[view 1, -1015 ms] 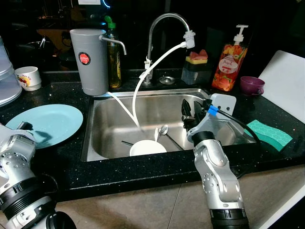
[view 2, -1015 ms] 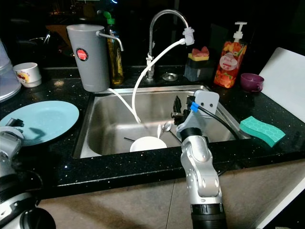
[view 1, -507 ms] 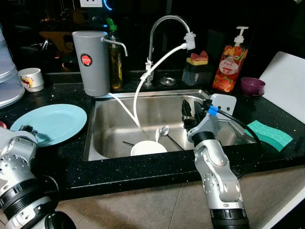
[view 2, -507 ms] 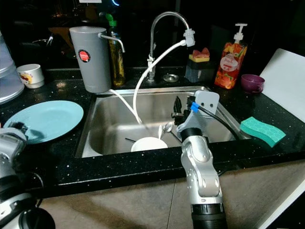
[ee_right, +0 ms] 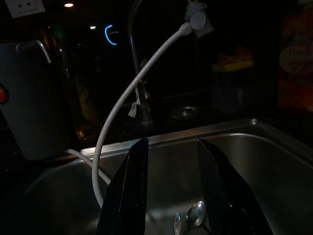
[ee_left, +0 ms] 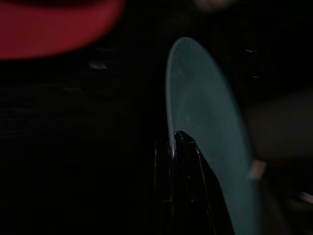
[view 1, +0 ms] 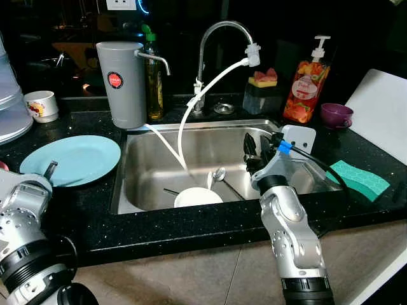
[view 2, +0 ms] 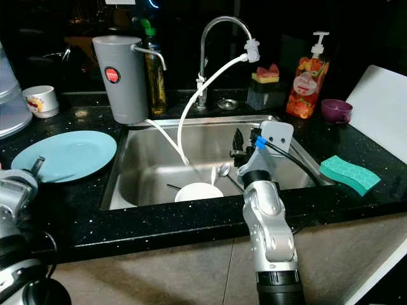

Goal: Kitchen organization

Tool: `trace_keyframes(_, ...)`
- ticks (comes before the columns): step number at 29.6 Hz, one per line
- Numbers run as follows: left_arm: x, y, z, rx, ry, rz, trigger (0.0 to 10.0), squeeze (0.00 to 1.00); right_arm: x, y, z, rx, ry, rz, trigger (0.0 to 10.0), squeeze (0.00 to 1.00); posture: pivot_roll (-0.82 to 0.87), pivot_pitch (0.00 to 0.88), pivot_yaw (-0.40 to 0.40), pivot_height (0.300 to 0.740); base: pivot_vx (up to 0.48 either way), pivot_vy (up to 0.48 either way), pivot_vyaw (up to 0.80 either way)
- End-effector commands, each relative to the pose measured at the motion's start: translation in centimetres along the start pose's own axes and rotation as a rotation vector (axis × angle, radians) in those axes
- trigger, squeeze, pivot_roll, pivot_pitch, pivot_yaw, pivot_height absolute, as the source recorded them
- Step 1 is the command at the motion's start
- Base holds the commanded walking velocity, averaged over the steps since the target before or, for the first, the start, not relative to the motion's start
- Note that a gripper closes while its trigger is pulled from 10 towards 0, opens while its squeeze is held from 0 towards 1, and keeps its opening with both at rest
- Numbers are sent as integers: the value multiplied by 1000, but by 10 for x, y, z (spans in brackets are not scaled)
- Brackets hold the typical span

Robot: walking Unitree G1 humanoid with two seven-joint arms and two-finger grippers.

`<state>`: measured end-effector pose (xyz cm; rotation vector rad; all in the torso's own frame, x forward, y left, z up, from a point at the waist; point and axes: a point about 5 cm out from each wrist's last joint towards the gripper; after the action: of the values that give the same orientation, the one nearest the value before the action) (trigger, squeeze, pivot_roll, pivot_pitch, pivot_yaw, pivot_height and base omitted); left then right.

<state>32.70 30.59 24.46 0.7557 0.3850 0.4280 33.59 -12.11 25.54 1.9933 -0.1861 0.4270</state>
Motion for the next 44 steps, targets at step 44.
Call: trace_keyframes(44, -98, -4, 112, 10, -1188, 66, 10000, 0, -17, 8, -38, 951, 425, -231, 10000, 0, 157, 80, -51, 740, 0, 0, 0)
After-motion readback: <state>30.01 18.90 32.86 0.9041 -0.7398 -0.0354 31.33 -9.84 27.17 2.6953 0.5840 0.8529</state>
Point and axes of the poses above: a point about 5 cm out from each wrist's last joint towards the gripper, its own x axis pointing out of the wrist towards the gripper, its own y axis along the axis of the wrist's last joint, z = x × y, and after that the axes turned 14 degrees about x, right-handed
